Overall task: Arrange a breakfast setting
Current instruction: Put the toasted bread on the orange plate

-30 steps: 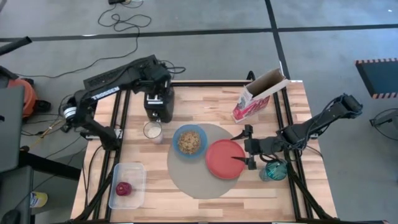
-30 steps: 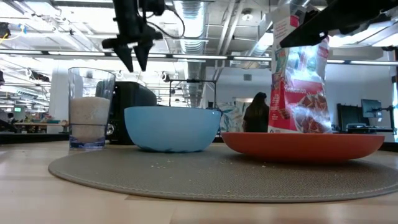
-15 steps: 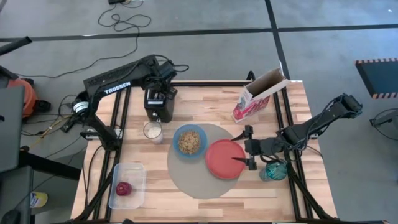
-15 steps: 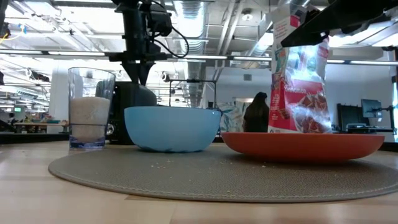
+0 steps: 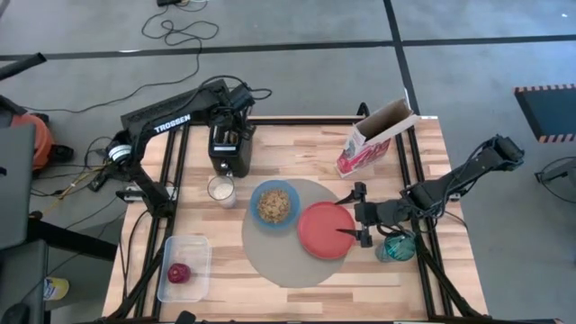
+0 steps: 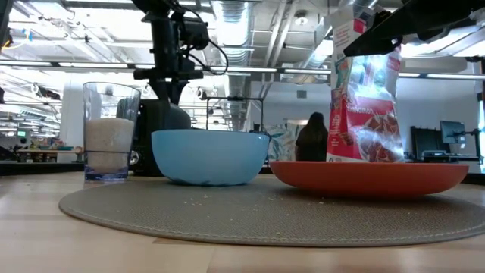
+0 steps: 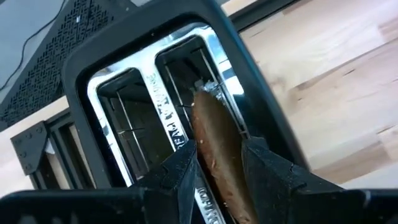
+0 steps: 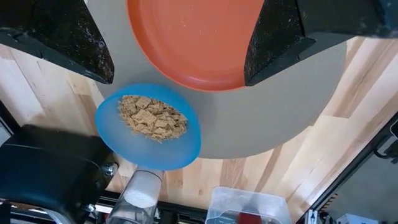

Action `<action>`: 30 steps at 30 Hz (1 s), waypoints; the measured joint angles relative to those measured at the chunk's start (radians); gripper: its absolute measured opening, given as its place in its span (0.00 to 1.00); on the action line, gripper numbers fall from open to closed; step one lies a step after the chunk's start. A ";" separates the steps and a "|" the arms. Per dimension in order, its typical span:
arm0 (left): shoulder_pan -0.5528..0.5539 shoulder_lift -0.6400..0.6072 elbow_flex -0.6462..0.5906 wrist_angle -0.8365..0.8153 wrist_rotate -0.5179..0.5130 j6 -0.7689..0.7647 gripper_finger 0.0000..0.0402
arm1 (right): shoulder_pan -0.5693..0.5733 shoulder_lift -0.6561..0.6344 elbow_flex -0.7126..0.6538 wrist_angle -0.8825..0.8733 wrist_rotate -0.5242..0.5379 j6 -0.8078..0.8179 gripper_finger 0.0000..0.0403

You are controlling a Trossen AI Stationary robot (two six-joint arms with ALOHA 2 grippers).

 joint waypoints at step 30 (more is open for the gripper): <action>0.007 0.057 0.013 -0.022 -0.003 0.032 0.28 | 0.018 0.000 0.000 -0.001 0.006 -0.002 0.96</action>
